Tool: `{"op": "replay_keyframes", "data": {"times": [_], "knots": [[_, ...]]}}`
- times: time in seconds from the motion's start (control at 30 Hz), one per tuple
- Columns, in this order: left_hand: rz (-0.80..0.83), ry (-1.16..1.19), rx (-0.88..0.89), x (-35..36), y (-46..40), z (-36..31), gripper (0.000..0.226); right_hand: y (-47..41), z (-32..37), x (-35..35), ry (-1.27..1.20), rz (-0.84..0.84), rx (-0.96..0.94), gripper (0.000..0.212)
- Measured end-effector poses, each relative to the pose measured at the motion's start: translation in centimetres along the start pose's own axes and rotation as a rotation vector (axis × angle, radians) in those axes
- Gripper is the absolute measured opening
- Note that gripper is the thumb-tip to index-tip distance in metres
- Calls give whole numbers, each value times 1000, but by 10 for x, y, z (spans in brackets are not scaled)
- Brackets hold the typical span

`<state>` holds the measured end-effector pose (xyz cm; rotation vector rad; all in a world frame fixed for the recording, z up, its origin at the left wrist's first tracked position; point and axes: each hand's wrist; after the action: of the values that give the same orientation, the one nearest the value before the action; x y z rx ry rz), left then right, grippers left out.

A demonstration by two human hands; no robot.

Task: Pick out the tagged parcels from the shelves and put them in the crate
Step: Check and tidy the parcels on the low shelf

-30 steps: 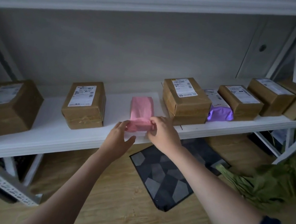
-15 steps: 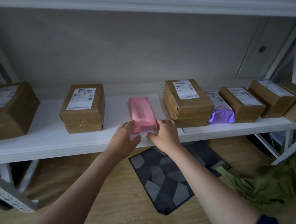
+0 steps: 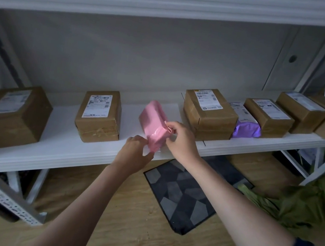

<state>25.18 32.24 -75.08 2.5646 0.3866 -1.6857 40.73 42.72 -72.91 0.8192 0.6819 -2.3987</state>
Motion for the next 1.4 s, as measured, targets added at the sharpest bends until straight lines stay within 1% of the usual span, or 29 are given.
{"op": "replay_keyframes", "data": {"times": [0.13,0.2,0.27,0.33,0.4,0.43,0.53,0.63,0.7,0.77,0.8,0.97,1.07,1.17,1.2,1.33,1.4], "knots": [[-19,24,-18,-12,2,-3,48,2,14,2,-67,-5,-79,53],[-38,130,-37,-18,3,-8,62,2,18,4,-93,13,-81,59],[-54,234,-35,-24,5,-11,82,2,21,7,-102,32,-82,60],[-70,241,-16,-29,7,-10,97,3,25,9,-103,58,-93,58],[-79,197,1,-33,10,-7,103,3,28,13,-123,104,-95,57],[-80,172,5,-34,12,-4,100,4,28,16,-131,131,-90,57],[-84,140,-14,-37,16,5,82,5,25,23,-113,209,-65,54],[-85,174,-69,-36,20,14,77,6,16,32,-43,308,-12,47],[-91,207,-101,-34,22,19,74,6,12,37,-1,339,20,36],[-93,220,-122,-30,23,23,68,4,9,39,62,325,17,24],[-97,215,-128,-29,23,26,64,3,11,39,105,327,11,22],[-108,191,-155,-21,18,40,50,-6,14,45,227,331,-47,31],[-108,243,-149,-18,16,41,49,-9,13,54,254,338,-52,34],[-134,327,-137,-15,18,39,48,-8,12,60,217,330,-36,45],[-150,349,-134,-14,18,39,48,-6,13,60,186,329,-30,43],[-218,353,-99,-12,24,33,41,2,17,54,40,303,-22,23],[-245,371,-87,-13,28,28,39,7,14,50,-20,264,-49,20]]}}
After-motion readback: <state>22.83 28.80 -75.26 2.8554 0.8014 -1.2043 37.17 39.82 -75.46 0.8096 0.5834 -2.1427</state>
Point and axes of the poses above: each hand's wrist, its own y-axis away from the middle knuckle, its own x-axis out of the palm, z = x × y, and after that the axes turned 8 degrees about z, right-handed
